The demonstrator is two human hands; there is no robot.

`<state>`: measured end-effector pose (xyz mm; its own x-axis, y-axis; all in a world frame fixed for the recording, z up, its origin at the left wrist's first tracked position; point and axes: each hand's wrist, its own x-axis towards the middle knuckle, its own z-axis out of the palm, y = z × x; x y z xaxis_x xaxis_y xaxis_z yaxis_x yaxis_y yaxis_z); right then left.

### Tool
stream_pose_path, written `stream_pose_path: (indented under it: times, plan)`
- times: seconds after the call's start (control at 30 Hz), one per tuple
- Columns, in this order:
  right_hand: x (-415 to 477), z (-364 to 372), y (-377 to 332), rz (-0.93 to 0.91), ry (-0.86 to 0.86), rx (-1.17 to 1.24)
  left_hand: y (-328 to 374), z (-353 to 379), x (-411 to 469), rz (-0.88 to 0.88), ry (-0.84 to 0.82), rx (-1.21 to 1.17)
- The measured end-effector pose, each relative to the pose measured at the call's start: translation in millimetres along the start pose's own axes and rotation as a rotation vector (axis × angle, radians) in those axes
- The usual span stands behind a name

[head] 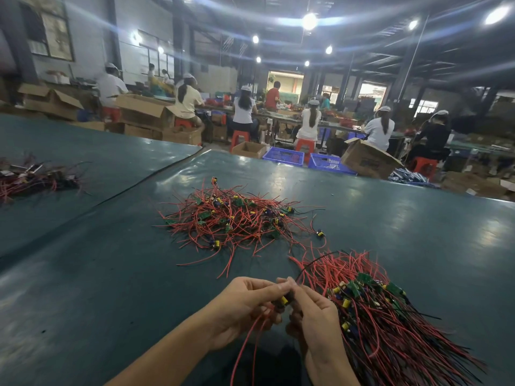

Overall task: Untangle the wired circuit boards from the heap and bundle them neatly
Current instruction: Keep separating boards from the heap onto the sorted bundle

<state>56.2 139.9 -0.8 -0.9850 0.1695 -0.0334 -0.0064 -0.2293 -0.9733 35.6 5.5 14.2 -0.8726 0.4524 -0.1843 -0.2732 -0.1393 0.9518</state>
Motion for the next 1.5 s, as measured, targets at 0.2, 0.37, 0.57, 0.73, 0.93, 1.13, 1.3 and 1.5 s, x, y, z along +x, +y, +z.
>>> stream_pose_path:
  times: [0.2, 0.37, 0.57, 0.73, 0.93, 1.13, 1.3, 1.5]
  plan:
    - [7.0, -4.8, 1.4, -0.035, 0.097, -0.069, 3.3, 1.0, -2.5, -0.062, -0.05, 0.061]
    - [16.5, -25.9, -13.4, 0.014, 0.216, 0.176, 6.5, 2.5, -6.1, -0.088, -0.154, 0.08]
    - [21.1, -34.5, -21.0, 0.018, 0.243, 0.381, 7.4, 3.1, -8.3, -0.096, -0.246, 0.105]
    - [13.9, -23.4, -11.0, 0.034, 0.175, 0.182, 4.0, 4.2, -3.6, -0.018, -0.108, -0.051]
    - [4.7, -0.2, -2.8, 0.017, 0.067, 0.009, 1.8, 3.0, -3.1, -0.005, -0.074, -0.05]
    - [14.0, -22.9, -17.1, -0.025, 0.244, 0.197, 6.7, 4.5, -6.4, -0.047, -0.205, 0.032]
    - [24.4, -42.1, -19.5, -0.036, 0.342, 0.353, 3.6, 2.4, -6.1, -0.057, -0.245, 0.064]
    - [21.7, -31.7, -15.8, -0.077, 0.212, 0.173, 1.4, 2.7, 0.1, 0.046, -0.02, -0.085]
